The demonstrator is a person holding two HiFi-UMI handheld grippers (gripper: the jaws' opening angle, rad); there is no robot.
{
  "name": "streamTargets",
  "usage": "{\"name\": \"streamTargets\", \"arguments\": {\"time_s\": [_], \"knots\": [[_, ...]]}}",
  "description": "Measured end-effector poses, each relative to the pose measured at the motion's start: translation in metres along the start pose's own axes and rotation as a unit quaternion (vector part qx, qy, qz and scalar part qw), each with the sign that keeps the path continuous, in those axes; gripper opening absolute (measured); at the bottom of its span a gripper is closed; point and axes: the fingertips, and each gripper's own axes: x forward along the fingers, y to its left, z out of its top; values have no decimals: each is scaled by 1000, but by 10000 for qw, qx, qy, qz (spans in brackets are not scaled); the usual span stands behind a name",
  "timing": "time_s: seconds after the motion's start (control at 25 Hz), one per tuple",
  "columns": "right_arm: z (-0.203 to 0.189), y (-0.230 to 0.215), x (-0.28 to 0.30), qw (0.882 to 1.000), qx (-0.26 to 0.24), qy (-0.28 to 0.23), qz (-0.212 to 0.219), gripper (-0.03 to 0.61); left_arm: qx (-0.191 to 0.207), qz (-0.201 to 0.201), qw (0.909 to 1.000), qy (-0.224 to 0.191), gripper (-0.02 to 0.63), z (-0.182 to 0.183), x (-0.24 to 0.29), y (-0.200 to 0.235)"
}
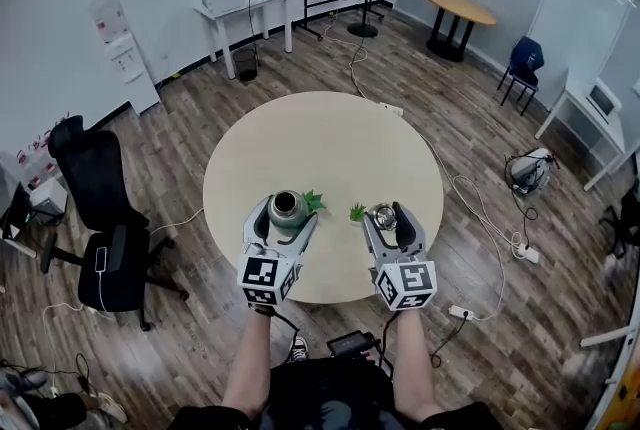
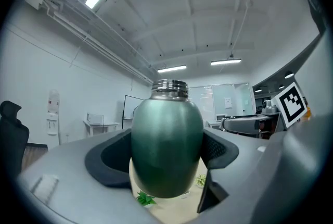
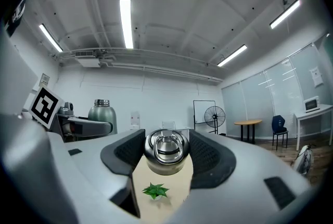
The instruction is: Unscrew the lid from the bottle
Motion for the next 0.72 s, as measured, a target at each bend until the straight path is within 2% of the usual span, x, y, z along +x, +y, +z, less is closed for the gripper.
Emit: {"name": "streamTargets", "arguments": {"time_s": [0.72], "knots": [[4, 1, -4, 10000, 29, 8, 7, 265, 54, -77, 10000, -33, 380, 3, -4, -3]]}}
